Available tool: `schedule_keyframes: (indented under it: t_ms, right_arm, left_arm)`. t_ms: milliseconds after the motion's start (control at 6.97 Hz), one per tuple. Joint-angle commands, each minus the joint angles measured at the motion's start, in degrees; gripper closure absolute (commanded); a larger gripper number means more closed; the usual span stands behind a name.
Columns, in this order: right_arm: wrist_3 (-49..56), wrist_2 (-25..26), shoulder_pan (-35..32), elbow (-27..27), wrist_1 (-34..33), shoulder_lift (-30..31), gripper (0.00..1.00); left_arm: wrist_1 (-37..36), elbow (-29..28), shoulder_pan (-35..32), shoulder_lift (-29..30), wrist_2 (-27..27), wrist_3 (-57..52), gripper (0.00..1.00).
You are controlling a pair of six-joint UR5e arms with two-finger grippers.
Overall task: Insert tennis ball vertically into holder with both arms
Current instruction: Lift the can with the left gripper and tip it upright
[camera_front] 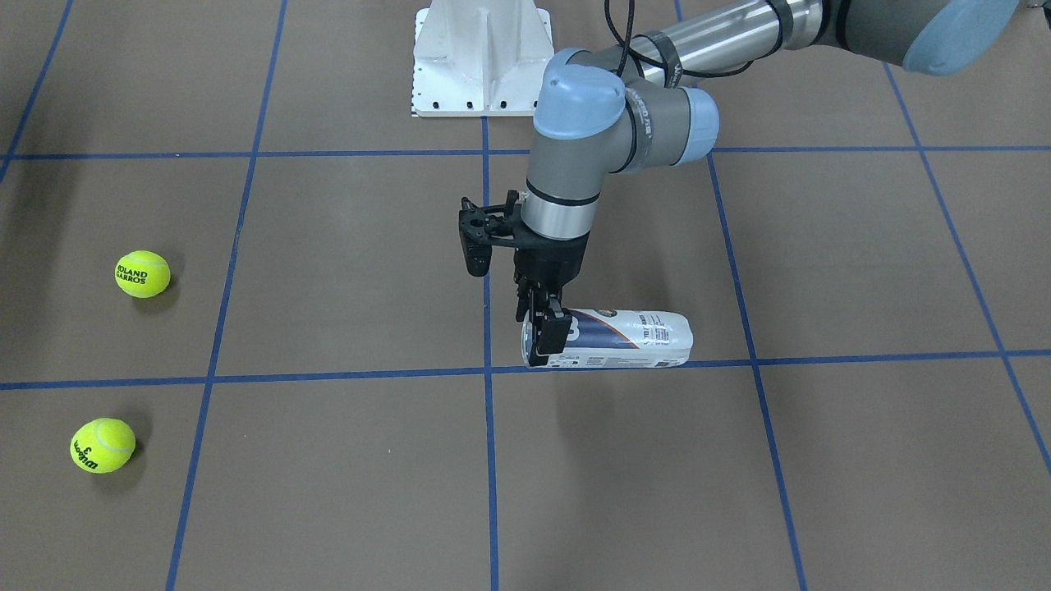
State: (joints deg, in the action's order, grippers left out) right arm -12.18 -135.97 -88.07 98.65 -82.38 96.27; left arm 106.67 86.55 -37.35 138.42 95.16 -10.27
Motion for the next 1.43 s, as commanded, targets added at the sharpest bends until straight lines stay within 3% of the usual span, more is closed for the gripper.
schedule_keyframes:
  t_ms: [0,287,430,717,1004,1290]
  right_arm:
    - [0.0,-1.3,0.0,0.1,0.0,-0.1,0.00]
    - [0.0,-2.5,0.0,0.3,0.2,-0.2,0.00]
    - [0.0,-2.5,0.0,0.3,0.2,-0.2,0.00]
    - [0.0,-2.7,0.0,0.6,0.2,-0.2,0.00]
    - [0.0,-3.0,0.0,0.6,0.2,-0.2,0.00]
    - [0.0,-3.4,0.0,0.6,0.2,-0.2,0.00]
  left_arm:
    - [6.1,7.6,-0.3,-0.2,-1.5,20.2,0.46]
    - [23.8,7.8,-0.3,-2.3,-5.9,37.1,0.47]
    - [30.4,7.8,-0.2,-4.7,-8.6,41.0,0.52]
    - [44.1,7.6,-0.1,-10.5,-10.3,42.2,0.53]
    - [49.6,6.5,0.4,-11.1,-14.6,42.2,0.52]
    - [64.9,-3.4,2.4,-10.7,-22.3,42.2,0.52]
